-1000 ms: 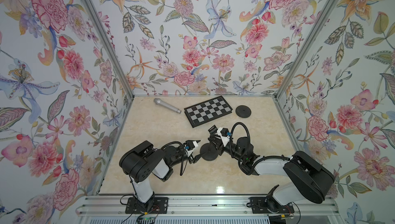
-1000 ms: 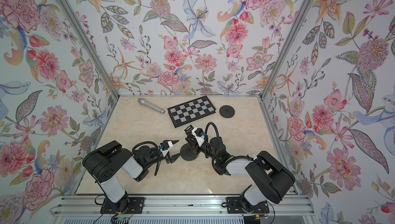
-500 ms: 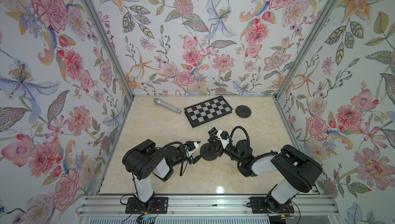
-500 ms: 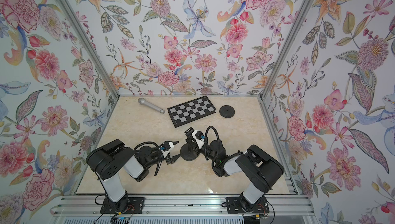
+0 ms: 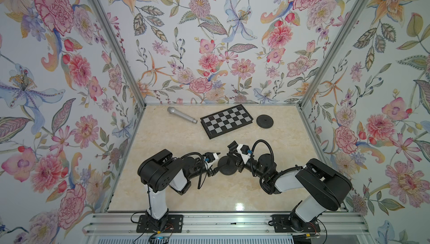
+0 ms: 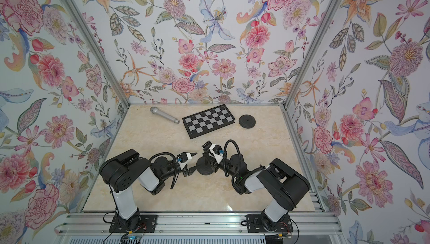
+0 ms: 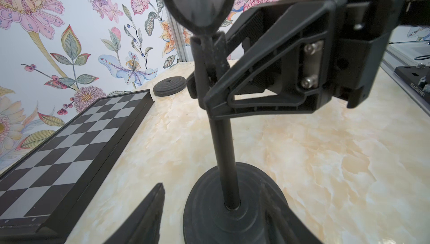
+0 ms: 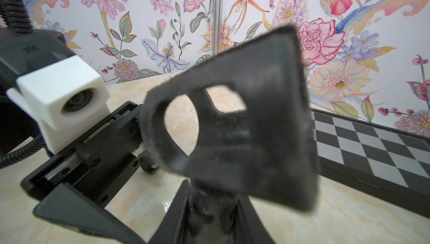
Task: Assemble a microphone stand
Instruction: Hold the microphone stand pole at the microphone stand base.
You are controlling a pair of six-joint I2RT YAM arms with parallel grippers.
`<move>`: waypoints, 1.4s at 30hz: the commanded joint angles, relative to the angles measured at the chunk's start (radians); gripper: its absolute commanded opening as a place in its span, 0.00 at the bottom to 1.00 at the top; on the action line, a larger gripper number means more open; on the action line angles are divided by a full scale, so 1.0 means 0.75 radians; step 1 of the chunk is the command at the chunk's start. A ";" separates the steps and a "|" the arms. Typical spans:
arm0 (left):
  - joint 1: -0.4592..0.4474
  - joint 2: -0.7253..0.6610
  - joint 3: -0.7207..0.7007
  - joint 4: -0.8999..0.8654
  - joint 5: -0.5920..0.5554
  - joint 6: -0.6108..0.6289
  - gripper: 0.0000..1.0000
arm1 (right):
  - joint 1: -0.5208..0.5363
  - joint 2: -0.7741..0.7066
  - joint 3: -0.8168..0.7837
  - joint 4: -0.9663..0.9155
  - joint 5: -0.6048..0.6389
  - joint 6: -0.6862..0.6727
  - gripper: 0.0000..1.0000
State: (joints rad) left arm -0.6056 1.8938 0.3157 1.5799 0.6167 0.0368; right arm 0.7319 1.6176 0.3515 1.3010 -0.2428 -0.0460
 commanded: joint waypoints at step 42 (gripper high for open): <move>-0.066 0.257 0.179 0.347 0.138 0.149 0.11 | 0.097 -0.031 -0.011 -0.203 0.123 -0.006 0.04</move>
State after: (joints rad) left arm -0.6334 2.0754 0.4652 1.5806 0.6544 0.0658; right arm 0.7918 1.6009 0.3515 1.2663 -0.1261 -0.0566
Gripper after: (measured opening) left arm 0.162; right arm 0.293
